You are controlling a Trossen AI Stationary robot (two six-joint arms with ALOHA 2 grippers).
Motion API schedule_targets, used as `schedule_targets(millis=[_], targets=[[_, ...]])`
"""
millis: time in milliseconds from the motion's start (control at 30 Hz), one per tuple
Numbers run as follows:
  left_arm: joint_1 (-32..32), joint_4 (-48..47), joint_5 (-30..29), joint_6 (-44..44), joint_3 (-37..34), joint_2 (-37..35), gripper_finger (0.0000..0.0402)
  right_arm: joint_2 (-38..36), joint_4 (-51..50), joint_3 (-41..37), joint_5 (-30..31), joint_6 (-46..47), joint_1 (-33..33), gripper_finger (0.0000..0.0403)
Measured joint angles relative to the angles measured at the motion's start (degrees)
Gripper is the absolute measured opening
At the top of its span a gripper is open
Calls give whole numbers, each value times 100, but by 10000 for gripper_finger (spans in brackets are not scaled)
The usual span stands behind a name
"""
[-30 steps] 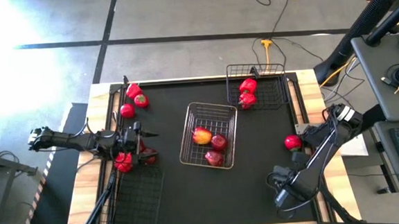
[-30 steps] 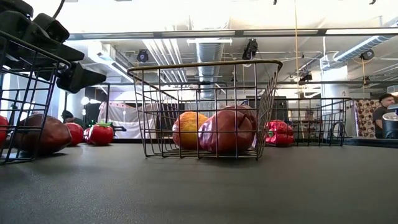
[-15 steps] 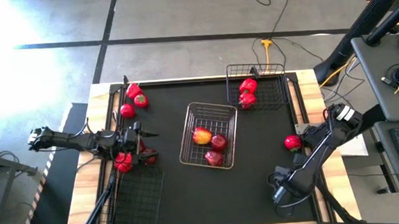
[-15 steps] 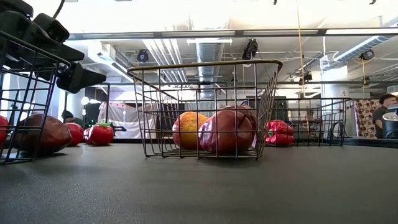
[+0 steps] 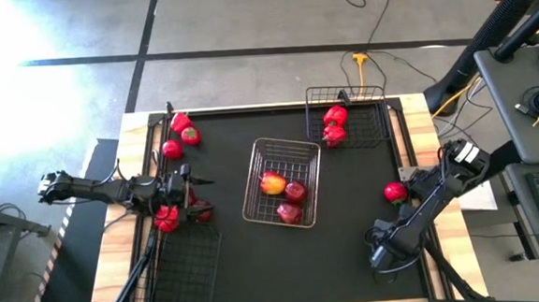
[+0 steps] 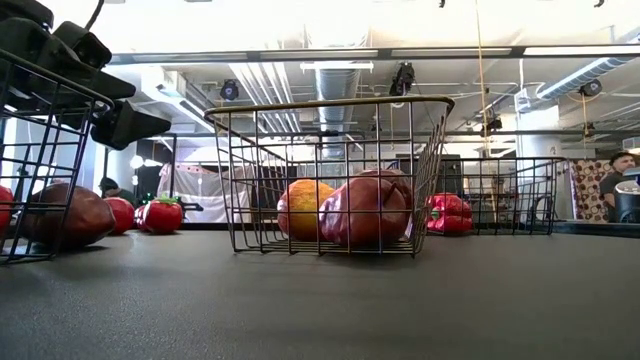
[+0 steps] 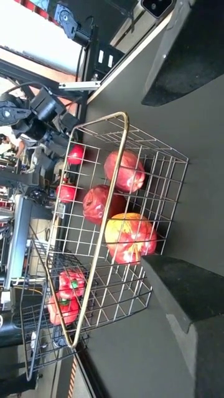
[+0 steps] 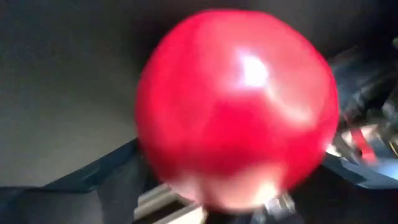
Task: Sort produce into baskets
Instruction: Move the red tomato to the bottom of the gold wire basket on the table
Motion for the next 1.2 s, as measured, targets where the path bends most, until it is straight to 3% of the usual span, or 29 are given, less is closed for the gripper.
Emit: schedule_targets(millis=[167, 333, 600, 733, 933, 1100, 1200], targets=[[0, 1, -2, 2, 0, 0, 393, 4, 9, 249, 237, -89, 0, 222], [1, 4, -1, 2, 0, 12, 393, 4, 45, 956, 938, -349, 2, 135], [0, 3, -2, 2, 0, 17, 393, 4, 58, 1750, 1722, -989, -13, 49], [1, 3, -1, 0, 0, 26, 393, 4, -131, 1797, 1739, -996, 2, 35], [2, 3, -2, 2, 0, 28, 393, 4, 26, 1263, 1736, -1015, 0, 43], [0, 3, -1, 1, 0, 28, 393, 4, 769, 902, 1776, -1225, -25, 62], [0, 3, -1, 1, 0, 28, 393, 4, 1242, 887, 2175, -1408, -39, 72]])
